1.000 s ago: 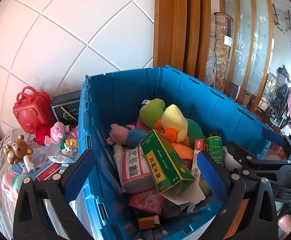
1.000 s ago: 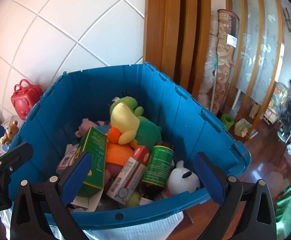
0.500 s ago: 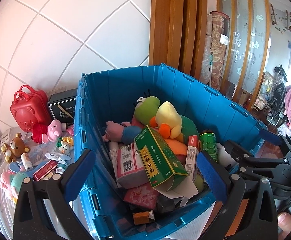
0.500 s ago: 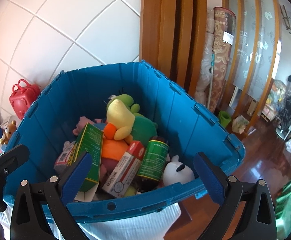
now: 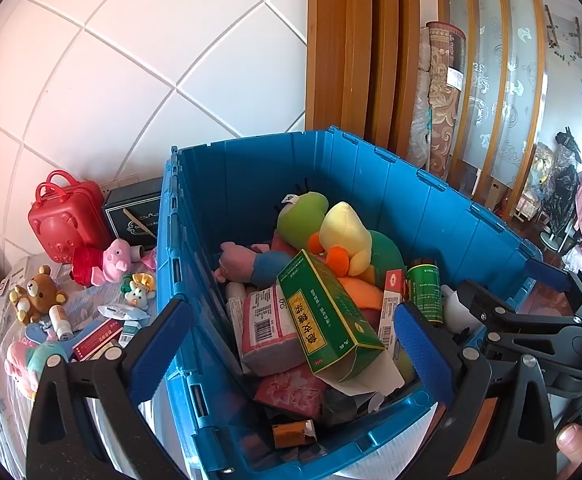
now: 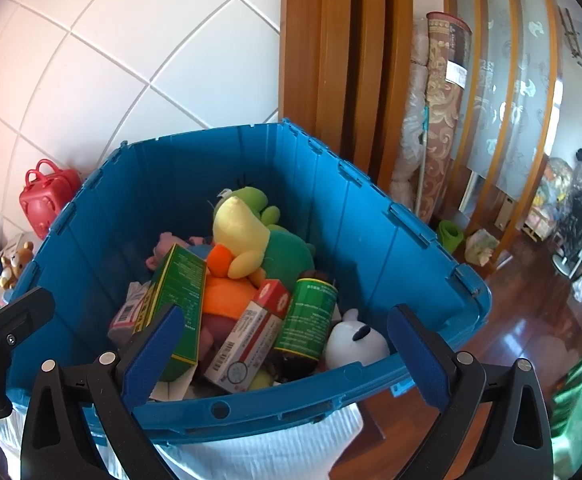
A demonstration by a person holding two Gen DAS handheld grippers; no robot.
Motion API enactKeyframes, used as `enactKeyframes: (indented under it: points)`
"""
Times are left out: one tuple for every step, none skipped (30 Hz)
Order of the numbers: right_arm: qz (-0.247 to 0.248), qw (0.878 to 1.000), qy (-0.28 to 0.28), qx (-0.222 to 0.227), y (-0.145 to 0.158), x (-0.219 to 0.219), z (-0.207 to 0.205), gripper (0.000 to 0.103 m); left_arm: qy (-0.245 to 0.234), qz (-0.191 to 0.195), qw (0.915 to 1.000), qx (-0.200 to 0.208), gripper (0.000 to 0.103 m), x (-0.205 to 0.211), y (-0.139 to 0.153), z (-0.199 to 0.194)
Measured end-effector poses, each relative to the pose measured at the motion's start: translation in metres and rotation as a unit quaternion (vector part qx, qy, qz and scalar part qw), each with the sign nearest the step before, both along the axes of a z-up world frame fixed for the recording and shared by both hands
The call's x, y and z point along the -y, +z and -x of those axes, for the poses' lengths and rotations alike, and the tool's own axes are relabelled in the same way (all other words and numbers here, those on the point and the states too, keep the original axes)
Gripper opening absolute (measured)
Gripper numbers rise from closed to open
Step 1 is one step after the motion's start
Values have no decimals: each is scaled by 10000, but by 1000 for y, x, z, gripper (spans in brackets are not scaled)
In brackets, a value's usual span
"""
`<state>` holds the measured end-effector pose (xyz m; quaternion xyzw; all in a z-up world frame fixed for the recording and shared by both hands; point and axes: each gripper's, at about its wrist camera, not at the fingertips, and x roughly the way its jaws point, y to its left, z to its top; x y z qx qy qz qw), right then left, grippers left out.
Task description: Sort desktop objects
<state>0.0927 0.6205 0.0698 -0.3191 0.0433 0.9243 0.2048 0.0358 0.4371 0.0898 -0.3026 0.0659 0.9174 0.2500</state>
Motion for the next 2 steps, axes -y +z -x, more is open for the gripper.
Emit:
enactKeyframes:
  points:
    - [5, 10000, 2, 0, 0, 0, 0, 103, -7, -9, 10000, 2, 103, 0, 0, 0]
    - [16, 10000, 2, -1, 0, 0, 0, 103, -13, -22, 10000, 2, 103, 0, 0, 0]
